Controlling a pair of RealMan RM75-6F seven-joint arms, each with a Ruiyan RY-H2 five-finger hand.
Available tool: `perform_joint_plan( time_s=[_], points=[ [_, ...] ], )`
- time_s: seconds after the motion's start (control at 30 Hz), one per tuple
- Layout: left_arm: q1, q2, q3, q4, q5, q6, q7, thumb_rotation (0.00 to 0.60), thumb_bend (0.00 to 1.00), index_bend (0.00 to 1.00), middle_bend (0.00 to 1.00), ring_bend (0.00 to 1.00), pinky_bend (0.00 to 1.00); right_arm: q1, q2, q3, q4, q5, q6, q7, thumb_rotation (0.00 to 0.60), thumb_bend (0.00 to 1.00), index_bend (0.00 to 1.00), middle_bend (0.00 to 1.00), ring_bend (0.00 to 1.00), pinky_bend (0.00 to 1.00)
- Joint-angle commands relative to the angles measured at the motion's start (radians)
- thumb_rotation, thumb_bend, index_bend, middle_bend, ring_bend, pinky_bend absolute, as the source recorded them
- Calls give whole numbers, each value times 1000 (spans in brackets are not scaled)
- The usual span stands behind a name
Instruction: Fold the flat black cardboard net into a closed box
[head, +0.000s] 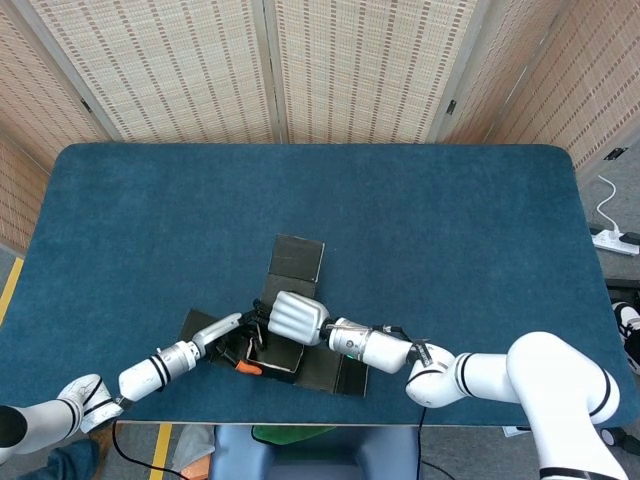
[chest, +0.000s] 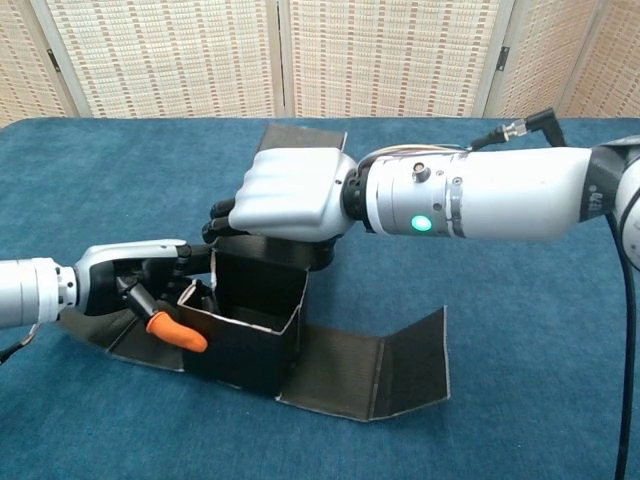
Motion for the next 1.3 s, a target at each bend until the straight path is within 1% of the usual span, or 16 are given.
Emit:
perform_joint_plan(
  time_s=[0.03, 0.07, 0.1, 0.2, 0.33, 0.5, 0.73, 0.8, 0.87, 0.93, 1.07, 1.1, 1.17, 1.3],
  points=[
    [4, -18, 4, 21, -6, 17, -4, 600, 162, 214, 145, 443, 556, -4, -1, 3, -4, -13, 3, 15, 600, 314, 25, 44, 728, 1000],
    [7, -24, 6, 27, -8, 20, 3, 600, 162, 218, 149, 445, 557, -6, 3, 4, -12, -15, 1, 24, 600, 315, 0, 12, 712, 1000],
    [9, -27, 10, 30, -9, 26, 7, 600, 162, 218, 150, 445, 557, -7, 16, 4, -27, -13, -8, 21, 600, 315, 0, 2, 700, 1000],
    [12, -27, 15, 31, -15, 37, 5, 600, 162, 224, 157, 445, 557, -13, 42, 9, -61, 6, -26, 7, 600, 314, 0, 0, 664, 1000],
    [12, -26, 24, 29, -19, 44, 10, 600, 162, 264, 197, 445, 557, -30, 77, 16, -107, 31, -26, -19, 600, 313, 0, 0, 632, 1000],
    [12, -22, 27, 18, -33, 43, 16, 600, 159, 275, 208, 445, 556, -58, 126, 18, -171, 39, -1, -46, 600, 312, 0, 0, 620, 1000],
    [2, -22, 27, 1, -46, 33, 25, 600, 162, 318, 242, 445, 553, -91, 134, 13, -168, 8, 33, -15, 600, 312, 0, 0, 612, 1000],
    [2, -19, 25, -7, -52, 32, 21, 600, 164, 322, 246, 447, 554, -109, 142, 15, -179, 1, 55, 19, 600, 313, 0, 0, 611, 1000],
    [4, -13, 22, -12, -60, 34, 26, 600, 164, 323, 248, 448, 554, -130, 157, 15, -196, -11, 86, 49, 600, 313, 0, 0, 611, 1000],
    [9, -2, 15, -22, -76, 34, 26, 600, 163, 325, 249, 450, 554, -163, 183, 17, -235, -30, 141, 106, 600, 313, 0, 0, 611, 1000],
    [19, 33, -2, -53, -110, 38, -5, 600, 163, 337, 278, 453, 561, -245, 247, 18, -315, -82, 281, 265, 600, 313, 0, 0, 611, 1000],
    [21, 48, -4, -62, -116, 41, -22, 600, 163, 339, 287, 453, 562, -274, 263, 17, -331, -98, 329, 316, 600, 313, 0, 0, 611, 1000],
    [23, 70, -7, -73, -123, 44, -55, 600, 164, 340, 295, 453, 562, -316, 286, 10, -345, -121, 392, 382, 600, 313, 0, 0, 611, 1000],
    [33, 120, -17, -90, -136, 68, -157, 600, 164, 339, 305, 453, 563, -417, 318, -3, -337, -165, 544, 492, 600, 313, 0, 0, 613, 1000]
  ],
)
